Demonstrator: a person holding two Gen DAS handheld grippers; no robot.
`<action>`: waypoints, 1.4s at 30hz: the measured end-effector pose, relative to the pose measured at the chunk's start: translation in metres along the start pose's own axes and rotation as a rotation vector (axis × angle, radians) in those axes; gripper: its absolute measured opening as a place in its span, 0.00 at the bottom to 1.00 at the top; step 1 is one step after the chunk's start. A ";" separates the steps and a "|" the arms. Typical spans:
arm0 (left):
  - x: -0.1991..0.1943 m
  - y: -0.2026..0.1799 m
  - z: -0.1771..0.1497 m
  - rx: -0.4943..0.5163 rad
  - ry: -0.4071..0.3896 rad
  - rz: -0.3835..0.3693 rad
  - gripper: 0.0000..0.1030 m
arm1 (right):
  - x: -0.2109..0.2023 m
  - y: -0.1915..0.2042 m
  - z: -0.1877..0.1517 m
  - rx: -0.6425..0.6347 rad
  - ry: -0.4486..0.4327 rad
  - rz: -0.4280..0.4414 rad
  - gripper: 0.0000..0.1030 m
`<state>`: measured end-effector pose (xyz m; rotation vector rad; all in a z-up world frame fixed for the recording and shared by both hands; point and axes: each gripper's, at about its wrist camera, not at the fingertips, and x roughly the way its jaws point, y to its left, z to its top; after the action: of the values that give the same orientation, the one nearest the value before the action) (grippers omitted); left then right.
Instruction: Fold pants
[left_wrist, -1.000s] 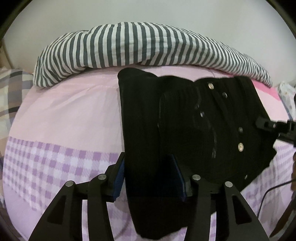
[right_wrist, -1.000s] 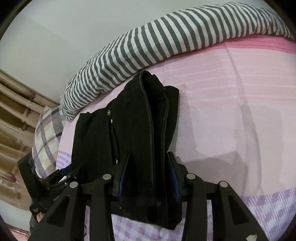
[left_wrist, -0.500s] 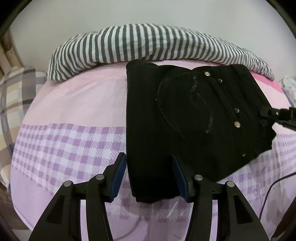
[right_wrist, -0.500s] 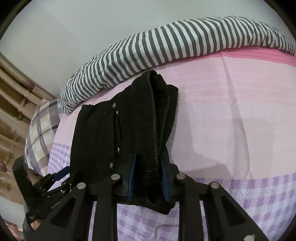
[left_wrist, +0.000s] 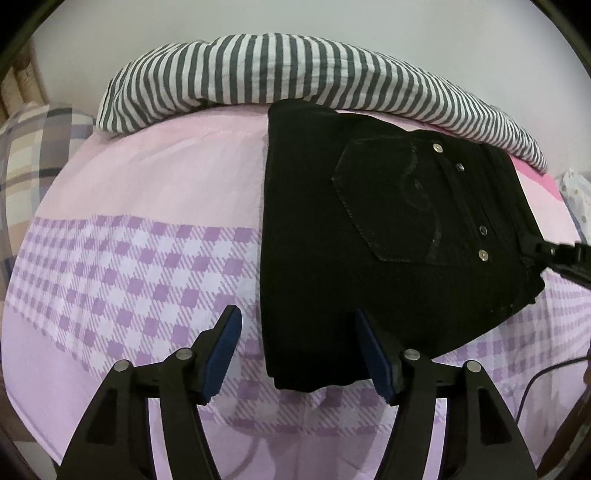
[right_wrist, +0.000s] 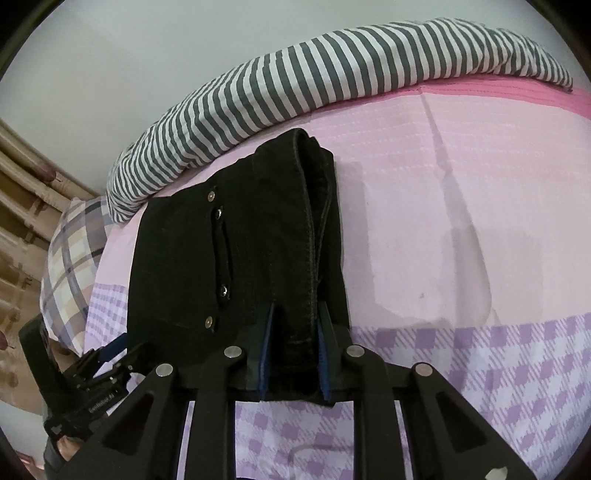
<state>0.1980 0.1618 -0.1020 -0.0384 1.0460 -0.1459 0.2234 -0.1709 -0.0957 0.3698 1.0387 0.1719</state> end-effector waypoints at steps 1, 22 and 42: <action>-0.002 0.001 -0.001 -0.007 -0.003 -0.003 0.62 | -0.003 0.003 -0.003 -0.013 -0.006 -0.006 0.18; -0.072 -0.022 -0.028 0.010 -0.105 0.028 0.74 | -0.038 0.039 -0.019 -0.136 -0.112 -0.107 0.69; -0.100 -0.026 -0.057 0.021 -0.142 0.069 0.95 | -0.074 0.089 -0.096 -0.268 -0.250 -0.268 1.00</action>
<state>0.0971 0.1522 -0.0421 0.0065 0.9024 -0.0908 0.1062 -0.0902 -0.0460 0.0053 0.7956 0.0215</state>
